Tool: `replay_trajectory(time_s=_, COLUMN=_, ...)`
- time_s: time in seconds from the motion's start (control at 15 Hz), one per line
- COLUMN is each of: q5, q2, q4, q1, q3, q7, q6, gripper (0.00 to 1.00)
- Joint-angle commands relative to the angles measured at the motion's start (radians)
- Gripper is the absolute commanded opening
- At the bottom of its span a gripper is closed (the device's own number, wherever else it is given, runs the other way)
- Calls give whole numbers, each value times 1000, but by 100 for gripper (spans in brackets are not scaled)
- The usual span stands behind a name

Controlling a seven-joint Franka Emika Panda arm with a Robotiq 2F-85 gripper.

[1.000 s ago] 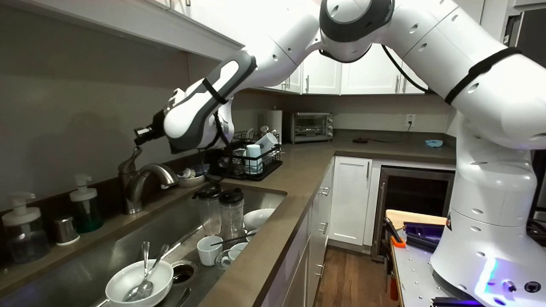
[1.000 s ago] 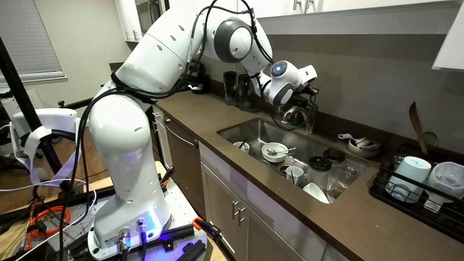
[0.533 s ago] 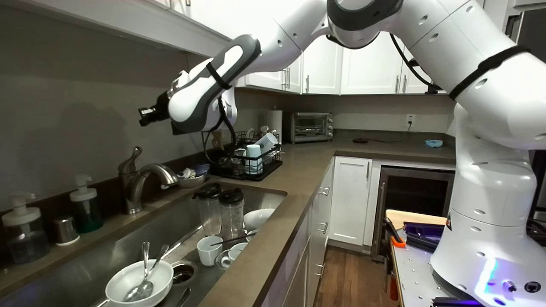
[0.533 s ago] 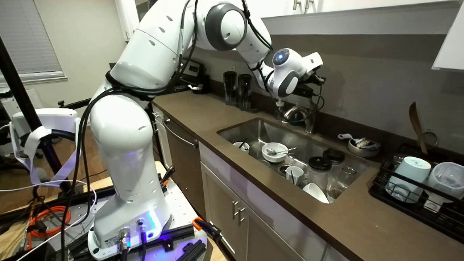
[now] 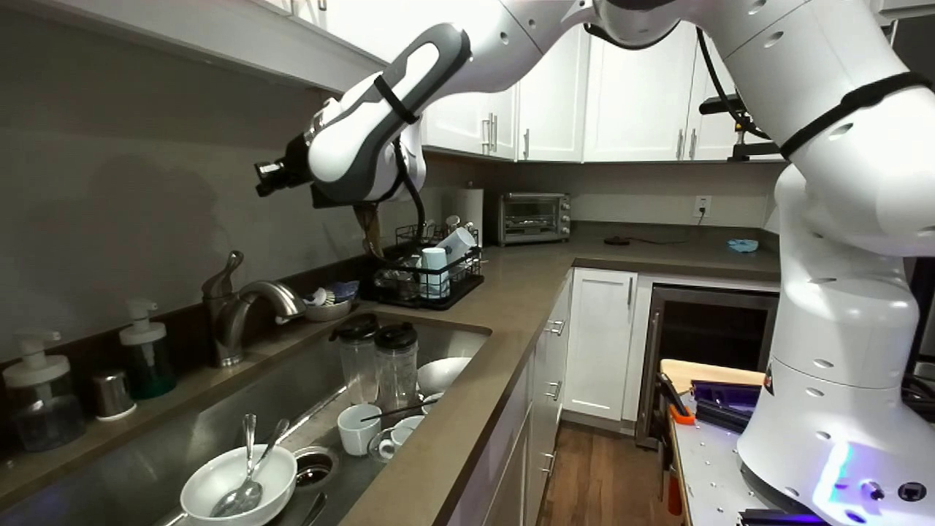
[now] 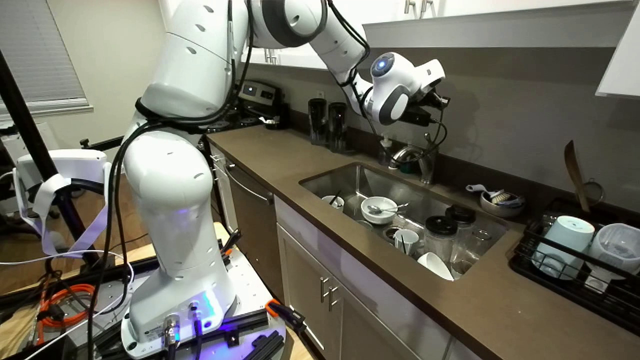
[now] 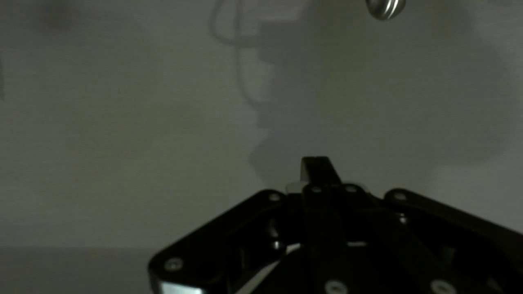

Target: Close the tap

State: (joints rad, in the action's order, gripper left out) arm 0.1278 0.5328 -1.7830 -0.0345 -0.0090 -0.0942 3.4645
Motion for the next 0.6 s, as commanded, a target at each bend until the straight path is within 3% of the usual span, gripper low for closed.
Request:
replay_trajectory(time_s=0.0, q5=29, q2=-97, q4=-120, q1=-41, q3=-34, q7=8, q6=0, gripper=0)
replay_trajectory(time_s=0.53, q5=36, q2=-235, q4=-331, q1=-63, q3=-49, q7=9, q6=0, gripper=0)
